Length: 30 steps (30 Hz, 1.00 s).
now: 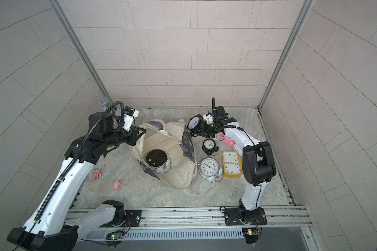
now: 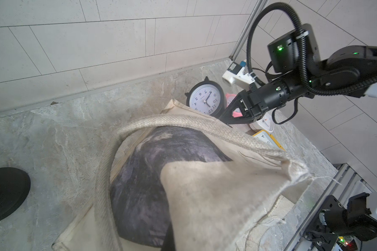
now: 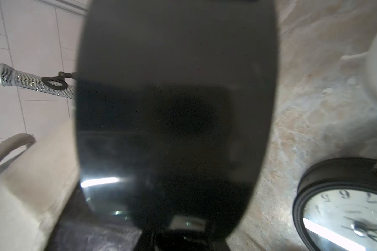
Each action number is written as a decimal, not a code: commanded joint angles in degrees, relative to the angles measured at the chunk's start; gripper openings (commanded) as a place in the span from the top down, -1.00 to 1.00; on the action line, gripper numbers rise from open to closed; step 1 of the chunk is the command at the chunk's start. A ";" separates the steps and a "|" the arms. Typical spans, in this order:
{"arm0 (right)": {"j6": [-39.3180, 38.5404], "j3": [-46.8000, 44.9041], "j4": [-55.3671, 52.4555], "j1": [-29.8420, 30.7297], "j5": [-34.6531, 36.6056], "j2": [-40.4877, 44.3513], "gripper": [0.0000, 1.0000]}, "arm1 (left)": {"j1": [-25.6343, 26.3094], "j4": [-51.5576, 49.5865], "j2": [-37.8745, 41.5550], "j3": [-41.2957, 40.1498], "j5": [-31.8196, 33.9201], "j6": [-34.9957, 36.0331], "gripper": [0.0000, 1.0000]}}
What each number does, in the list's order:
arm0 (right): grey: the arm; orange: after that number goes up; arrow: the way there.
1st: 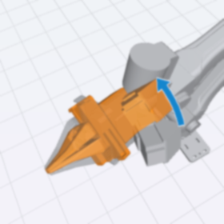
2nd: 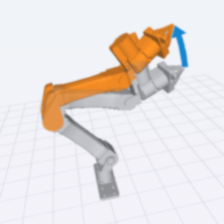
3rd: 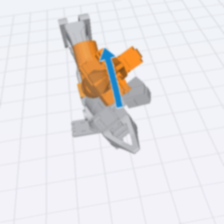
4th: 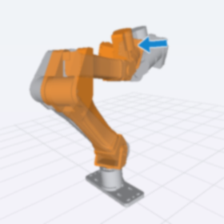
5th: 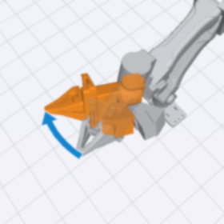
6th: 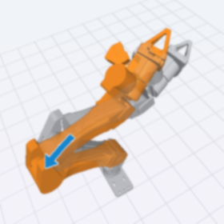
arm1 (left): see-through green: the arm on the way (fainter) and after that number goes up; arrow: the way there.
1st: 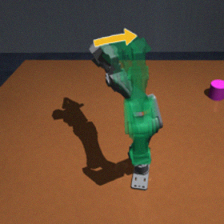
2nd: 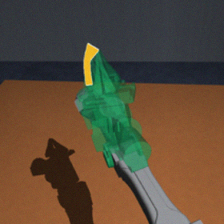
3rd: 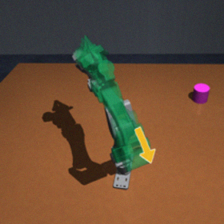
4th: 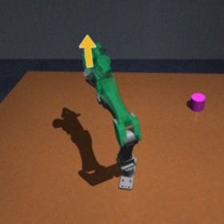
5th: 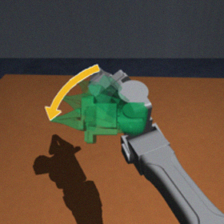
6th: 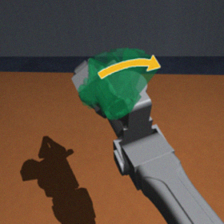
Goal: Take the alarm clock out of the canvas bag
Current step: Place the alarm at the center of the board.
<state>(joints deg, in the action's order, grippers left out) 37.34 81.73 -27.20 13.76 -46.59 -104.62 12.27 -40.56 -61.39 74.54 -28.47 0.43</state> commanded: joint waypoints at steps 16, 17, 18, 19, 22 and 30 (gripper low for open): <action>1.38 5.12 0.35 3.27 1.53 -10.64 0.84 | -0.40 3.91 1.51 -0.36 -1.21 -0.43 1.00; 1.50 5.19 0.38 3.21 1.81 -10.96 0.82 | -0.38 3.92 1.54 -0.39 -1.02 -0.38 1.00; 1.64 5.27 0.41 3.23 1.94 -11.32 0.82 | -0.41 3.91 1.64 -0.43 -0.94 -0.38 1.00; 1.74 5.30 0.65 3.21 2.00 -11.47 0.81 | -0.41 3.91 1.78 -0.41 -0.89 -0.42 1.00; 1.94 5.28 1.03 3.16 2.32 -12.08 0.78 | -0.41 3.82 1.83 -0.36 -0.80 -0.28 1.00; 2.12 3.81 2.35 2.00 3.22 -13.23 0.73 | -0.41 3.90 2.77 -0.36 -0.11 -0.19 1.00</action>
<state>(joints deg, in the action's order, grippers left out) 39.31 86.37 -24.62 16.03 -45.47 -115.94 12.27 -40.58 -61.04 73.91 -28.16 0.03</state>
